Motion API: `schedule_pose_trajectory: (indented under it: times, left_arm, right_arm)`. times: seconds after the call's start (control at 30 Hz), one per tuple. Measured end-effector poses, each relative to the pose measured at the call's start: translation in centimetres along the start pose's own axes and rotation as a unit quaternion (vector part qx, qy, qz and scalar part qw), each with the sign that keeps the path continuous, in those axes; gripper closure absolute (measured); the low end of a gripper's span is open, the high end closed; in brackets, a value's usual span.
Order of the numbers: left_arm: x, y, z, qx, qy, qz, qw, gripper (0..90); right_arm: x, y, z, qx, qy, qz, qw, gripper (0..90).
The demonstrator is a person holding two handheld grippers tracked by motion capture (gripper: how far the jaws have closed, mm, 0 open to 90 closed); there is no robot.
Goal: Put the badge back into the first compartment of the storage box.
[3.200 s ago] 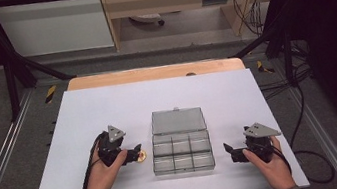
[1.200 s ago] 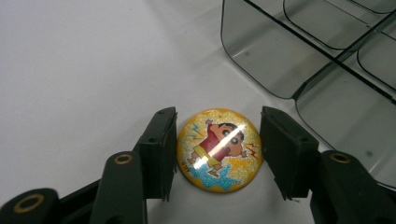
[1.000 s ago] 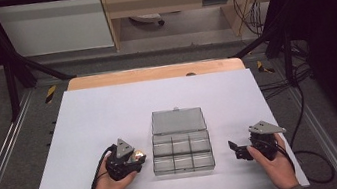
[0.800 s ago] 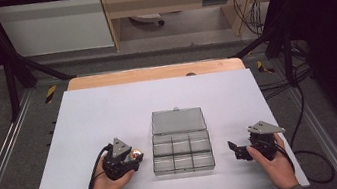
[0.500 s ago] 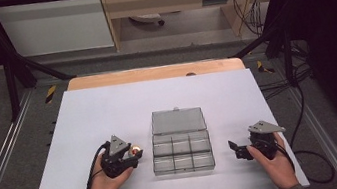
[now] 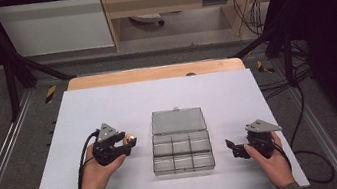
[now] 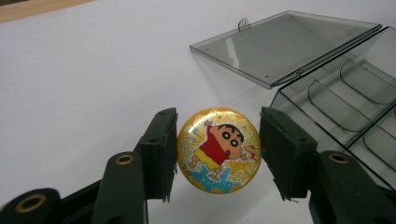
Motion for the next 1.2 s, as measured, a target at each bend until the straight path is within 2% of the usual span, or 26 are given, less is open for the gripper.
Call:
schedule_pose_trajectory:
  times: [0.17,0.57,0.7,1.07,1.2]
  left_arm:
    - [0.2,-0.5,-0.5,-0.011,0.001,0.004,0.9999,47.6]
    - [-0.5,-1.7,-1.6,-0.027,0.005,0.017,0.9995,47.6]
    - [-0.7,-1.8,-2.2,-0.03,0.002,0.022,0.9993,47.6]
    - [-1.1,-3.1,-3.2,-0.042,0.005,0.035,0.9985,47.6]
    - [-1.3,-3.5,-3.6,-0.043,0.004,0.04,0.9983,47.5]
  right_arm:
    - [-0.1,0.4,-0.1,-0.016,-0.004,0.0,0.9999,4.9]
    - [0.1,0.5,0.0,-0.012,-0.003,0.0,0.9999,4.8]
    - [0.1,0.4,0.0,-0.036,-0.002,-0.015,0.9992,4.7]
    - [0.0,0.4,0.0,-0.029,0.0,-0.012,0.9995,4.7]
    - [0.2,0.5,-0.1,-0.046,-0.003,-0.027,0.9986,4.8]
Point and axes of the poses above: each handheld gripper's, and its own axes: x roughly backward along the jaws, z roughly out of its underside, y roughly to its left, the point moved 4 cm from there along -x, roughly forward along the jaws, and after that the axes turned 15 degrees about -x, right-handed, at the moved point
